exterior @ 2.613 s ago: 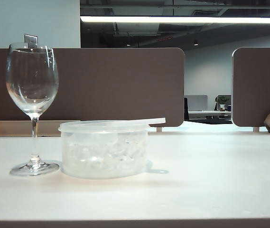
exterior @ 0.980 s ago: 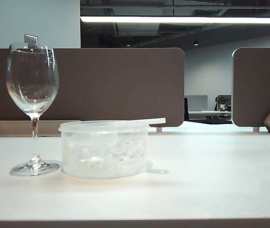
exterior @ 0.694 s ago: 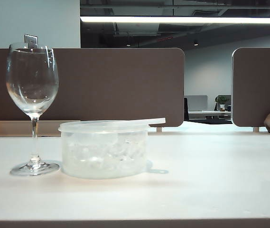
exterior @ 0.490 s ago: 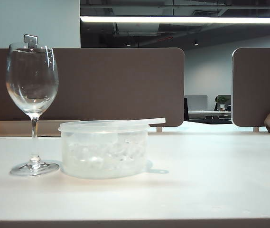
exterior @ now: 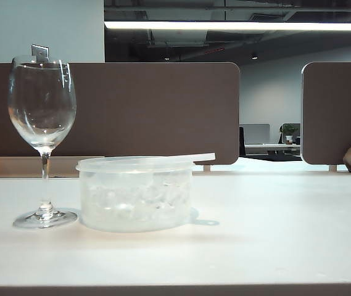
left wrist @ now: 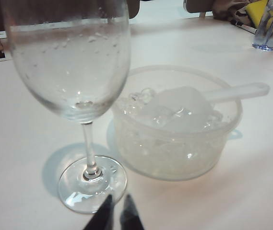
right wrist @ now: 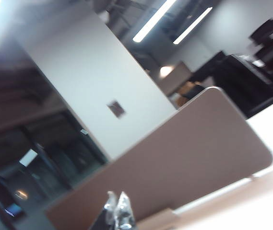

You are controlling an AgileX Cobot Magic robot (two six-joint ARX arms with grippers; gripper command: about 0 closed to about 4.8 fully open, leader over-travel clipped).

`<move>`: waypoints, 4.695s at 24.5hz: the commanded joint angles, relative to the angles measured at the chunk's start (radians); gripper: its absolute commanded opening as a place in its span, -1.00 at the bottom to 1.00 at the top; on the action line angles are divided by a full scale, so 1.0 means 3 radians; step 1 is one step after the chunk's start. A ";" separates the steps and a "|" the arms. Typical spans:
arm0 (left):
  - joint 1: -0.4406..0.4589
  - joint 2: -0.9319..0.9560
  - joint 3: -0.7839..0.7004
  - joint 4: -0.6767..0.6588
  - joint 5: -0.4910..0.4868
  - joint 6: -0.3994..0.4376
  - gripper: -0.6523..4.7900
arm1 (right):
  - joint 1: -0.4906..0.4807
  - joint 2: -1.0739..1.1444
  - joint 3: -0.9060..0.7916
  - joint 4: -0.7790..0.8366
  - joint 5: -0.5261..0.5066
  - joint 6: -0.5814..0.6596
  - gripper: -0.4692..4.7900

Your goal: Pick up an ice shovel filled with ice cubes and pour the ice from the shovel into the glass.

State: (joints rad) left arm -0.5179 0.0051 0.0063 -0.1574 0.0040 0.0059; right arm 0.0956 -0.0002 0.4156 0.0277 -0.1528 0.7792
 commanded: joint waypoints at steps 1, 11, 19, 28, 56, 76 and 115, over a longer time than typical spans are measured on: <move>0.0000 0.0003 0.0004 0.0028 -0.0001 -0.0009 -0.66 | -0.0001 0.0010 0.0329 -0.0582 -0.0008 -0.0495 -0.82; 0.0000 0.0003 0.0004 0.0027 -0.0014 -0.0009 -0.66 | 0.0005 0.0310 0.0519 -0.1007 -0.0178 -0.0720 -0.62; 0.0000 0.0003 0.0004 0.0028 -0.0010 -0.0009 -0.66 | 0.0006 0.1975 0.1297 -0.2092 -0.0768 -0.0717 -0.62; 0.0000 0.0003 0.0004 0.0028 -0.0010 -0.0009 -0.66 | 0.0304 0.3643 0.1389 -0.1643 -0.1781 -0.0538 -0.62; 0.0000 0.0003 0.0004 0.0028 -0.0010 -0.0009 -0.66 | 0.1775 0.4107 0.0373 0.1029 0.0080 0.2233 -0.62; 0.0000 0.0003 0.0004 0.0028 -0.0010 -0.0009 -0.66 | 0.3192 0.3976 0.0369 0.0702 0.2595 0.3034 -0.61; 0.0000 0.0003 0.0004 0.0028 -0.0009 -0.0009 -0.66 | 0.2900 0.4786 0.0491 0.1328 0.2132 0.3185 -0.13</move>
State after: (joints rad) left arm -0.5179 0.0048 0.0063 -0.1574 -0.0010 0.0059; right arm 0.9676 1.4315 0.5545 0.4107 0.4942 1.7374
